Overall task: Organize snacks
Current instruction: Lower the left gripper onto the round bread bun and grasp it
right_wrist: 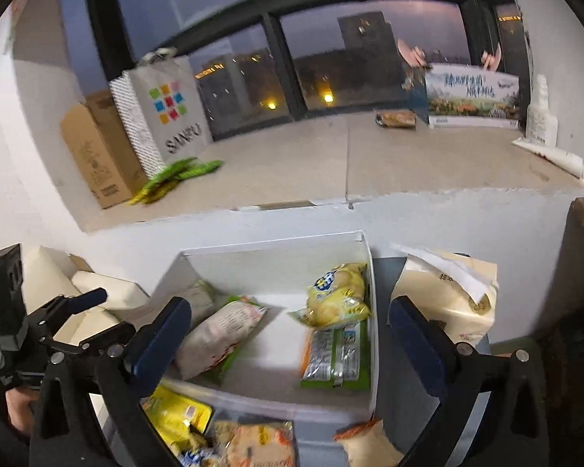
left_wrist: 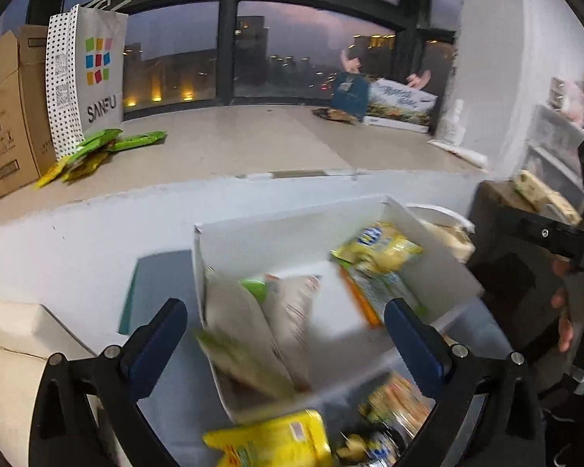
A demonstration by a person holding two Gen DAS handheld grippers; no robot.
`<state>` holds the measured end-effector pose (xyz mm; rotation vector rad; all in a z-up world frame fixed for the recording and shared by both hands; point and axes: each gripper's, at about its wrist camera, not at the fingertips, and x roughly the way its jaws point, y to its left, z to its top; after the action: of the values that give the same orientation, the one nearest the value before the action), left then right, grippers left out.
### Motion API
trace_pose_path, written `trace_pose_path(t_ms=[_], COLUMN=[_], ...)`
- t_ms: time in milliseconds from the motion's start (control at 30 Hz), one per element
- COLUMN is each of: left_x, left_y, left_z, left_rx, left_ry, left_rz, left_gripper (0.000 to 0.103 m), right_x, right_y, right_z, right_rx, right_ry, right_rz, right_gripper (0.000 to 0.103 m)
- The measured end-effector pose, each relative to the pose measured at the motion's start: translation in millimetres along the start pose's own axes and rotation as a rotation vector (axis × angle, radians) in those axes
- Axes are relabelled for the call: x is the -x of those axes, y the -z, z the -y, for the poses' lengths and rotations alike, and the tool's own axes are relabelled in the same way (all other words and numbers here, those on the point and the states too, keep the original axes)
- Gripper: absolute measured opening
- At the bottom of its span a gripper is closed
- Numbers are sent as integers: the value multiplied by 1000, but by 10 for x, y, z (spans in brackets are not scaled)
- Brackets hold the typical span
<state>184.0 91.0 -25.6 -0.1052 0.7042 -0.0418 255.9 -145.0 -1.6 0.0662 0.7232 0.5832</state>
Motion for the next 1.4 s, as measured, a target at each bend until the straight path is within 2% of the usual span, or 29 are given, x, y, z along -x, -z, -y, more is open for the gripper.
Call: trace_pose_path(t_ms=[67,200,467,600,700,800,933,1100,1300,1400], left_x=[155,427,866,909,840,763,541,193,-2,-51], left_y=[144,390,970,1267,1486,1606,1780,2039,2198,2264], left_z=[57,148,324,413,474,558,676,802,933,915], left_rx=[-23,-35,2,9,25,-18,-57,-84,-130,-112], left_ry=[37,37,62,49,54,33,28,22,-1,13], left_rz=[0,9,16,-17,-75,-112,-219,-344,-410,-435], left_gripper=[103,103,103,103,103,103,103,103,103,100], right_x=[168,510,934,1022,1018,984,998,937,894,880], right_y=[122,465,1233,1659,1872,1913,1898,1947,1996,2011], right_z=[-37,-114,-73,68,149,145,129,124,124,142], right_rx=[4,34,67,27,-14,-1,-11,-18,-15,-21], right_ry=[-30,-77,-80,-62,-83,-73,-75,-68,-64,-70], right_rz=[16,33,8,-33,-80,-101,-80,-104,-120,-125], right_gripper=[103,103,103,103,103,103,103,103,103,103])
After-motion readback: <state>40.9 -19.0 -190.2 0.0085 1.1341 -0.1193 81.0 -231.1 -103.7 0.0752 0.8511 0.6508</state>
